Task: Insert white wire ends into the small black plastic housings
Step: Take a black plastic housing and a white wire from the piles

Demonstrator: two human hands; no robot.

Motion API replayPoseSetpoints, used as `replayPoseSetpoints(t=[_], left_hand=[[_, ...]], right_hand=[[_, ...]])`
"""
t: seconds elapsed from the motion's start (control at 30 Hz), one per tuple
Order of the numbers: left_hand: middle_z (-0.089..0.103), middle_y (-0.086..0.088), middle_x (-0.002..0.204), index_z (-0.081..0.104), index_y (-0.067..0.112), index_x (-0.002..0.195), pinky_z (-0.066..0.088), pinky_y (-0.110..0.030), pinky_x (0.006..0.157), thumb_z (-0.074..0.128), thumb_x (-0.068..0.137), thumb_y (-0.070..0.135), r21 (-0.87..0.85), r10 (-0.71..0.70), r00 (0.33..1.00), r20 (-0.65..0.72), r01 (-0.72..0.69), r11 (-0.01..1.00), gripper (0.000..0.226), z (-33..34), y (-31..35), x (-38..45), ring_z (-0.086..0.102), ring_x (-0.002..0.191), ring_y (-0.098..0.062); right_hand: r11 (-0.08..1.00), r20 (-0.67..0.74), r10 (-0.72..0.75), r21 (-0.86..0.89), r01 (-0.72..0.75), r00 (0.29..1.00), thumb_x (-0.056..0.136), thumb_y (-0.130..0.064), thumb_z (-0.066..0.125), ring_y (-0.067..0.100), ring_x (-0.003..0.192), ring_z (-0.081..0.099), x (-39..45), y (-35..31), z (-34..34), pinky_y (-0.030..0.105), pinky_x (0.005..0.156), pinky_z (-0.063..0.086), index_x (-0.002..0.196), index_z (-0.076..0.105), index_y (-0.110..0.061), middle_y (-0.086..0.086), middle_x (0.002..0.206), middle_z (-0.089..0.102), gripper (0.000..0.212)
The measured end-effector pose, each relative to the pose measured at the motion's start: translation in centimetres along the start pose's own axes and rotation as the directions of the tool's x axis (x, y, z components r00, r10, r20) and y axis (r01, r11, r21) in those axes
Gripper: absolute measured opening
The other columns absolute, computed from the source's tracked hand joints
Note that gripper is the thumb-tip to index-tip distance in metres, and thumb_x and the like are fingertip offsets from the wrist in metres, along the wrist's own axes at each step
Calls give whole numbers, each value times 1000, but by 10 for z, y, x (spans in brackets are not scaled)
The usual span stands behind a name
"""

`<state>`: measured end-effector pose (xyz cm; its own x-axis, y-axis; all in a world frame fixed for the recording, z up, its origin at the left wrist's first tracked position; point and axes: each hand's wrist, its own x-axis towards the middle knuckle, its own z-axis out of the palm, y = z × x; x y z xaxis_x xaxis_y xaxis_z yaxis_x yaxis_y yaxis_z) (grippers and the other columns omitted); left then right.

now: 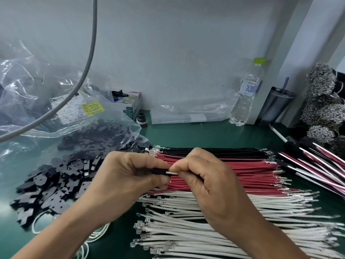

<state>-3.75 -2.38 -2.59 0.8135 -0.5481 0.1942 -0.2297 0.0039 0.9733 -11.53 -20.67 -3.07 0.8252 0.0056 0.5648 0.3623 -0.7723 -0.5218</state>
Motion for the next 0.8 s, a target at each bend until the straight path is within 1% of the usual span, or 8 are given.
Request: replayPoseSetpoints(t=[0.1, 0.17, 0.27, 0.33, 0.47, 0.63, 0.73, 0.8], left_hand=[[79, -17, 83, 84, 15, 90, 62, -25, 67, 82, 66, 5, -82, -23, 999, -43, 20, 996, 26, -1, -1, 2, 77, 71, -32], [79, -18, 83, 83, 13, 90, 61, -23, 65, 83, 65, 7, -114, -47, 997, -62, 40, 993, 27, -3, -2, 2, 77, 71, -31], [79, -16, 84, 83, 15, 92, 62, -24, 66, 84, 65, 10, -97, -62, 997, -47, 57, 994, 27, -2, -3, 3, 78, 72, -31], [79, -16, 84, 83, 15, 92, 63, -26, 67, 84, 66, 11, -87, -53, 998, -40, 49, 995, 26, -1, -5, 2, 78, 72, -31], [80, -13, 83, 83, 18, 92, 62, -26, 68, 84, 67, 13, -66, -1, 998, -64, -3, 998, 25, -2, -8, 2, 78, 72, -30], [80, -12, 82, 83, 19, 91, 63, -27, 68, 83, 70, 11, -34, 51, 998, -47, -53, 998, 23, 2, -10, 2, 78, 71, -30], [79, -13, 81, 83, 17, 91, 63, -27, 70, 85, 66, 14, -62, 64, 996, -65, -68, 996, 25, -2, -9, 4, 78, 72, -30], [79, -15, 82, 83, 15, 91, 62, -26, 70, 85, 64, 18, -114, 72, 994, -79, -81, 990, 28, -5, -8, 6, 78, 73, -29]], right_hand=[[999, -36, -14, -33, 13, 999, 97, -25, 60, 4, 88, 60, -1, 1, -2, 12, 75, 44, 102, 73, -22, -14, 93, 60, 14], [992, -41, -36, -121, 31, 998, 96, -28, 61, 6, 83, 59, -2, 3, -5, 18, 71, 47, 99, 71, -23, -14, 92, 57, 11], [977, -79, -81, -201, 64, 994, 97, -27, 60, 9, 78, 59, -3, 6, -5, 27, 66, 49, 93, 70, -20, -10, 89, 58, 13], [969, -91, -119, -226, 96, 989, 97, -24, 60, 9, 76, 58, -2, 6, -1, 28, 65, 49, 91, 69, -18, -9, 88, 57, 13], [960, -117, -164, -247, 132, 979, 97, -20, 60, 10, 72, 55, -1, 5, 4, 29, 63, 48, 90, 68, -15, -7, 87, 56, 12], [943, -92, -223, -271, 191, 970, 100, -22, 56, 11, 71, 55, -2, 6, 2, 31, 60, 49, 92, 69, -14, -6, 88, 57, 17], [896, -131, -273, -395, 202, 953, 102, -27, 57, 12, 70, 56, 4, 7, -5, 32, 56, 48, 91, 72, -16, -7, 85, 59, 21], [869, -156, -288, -456, 189, 945, 103, -30, 56, 16, 76, 55, 6, 7, -10, 33, 62, 47, 95, 72, -17, -6, 87, 60, 23]])
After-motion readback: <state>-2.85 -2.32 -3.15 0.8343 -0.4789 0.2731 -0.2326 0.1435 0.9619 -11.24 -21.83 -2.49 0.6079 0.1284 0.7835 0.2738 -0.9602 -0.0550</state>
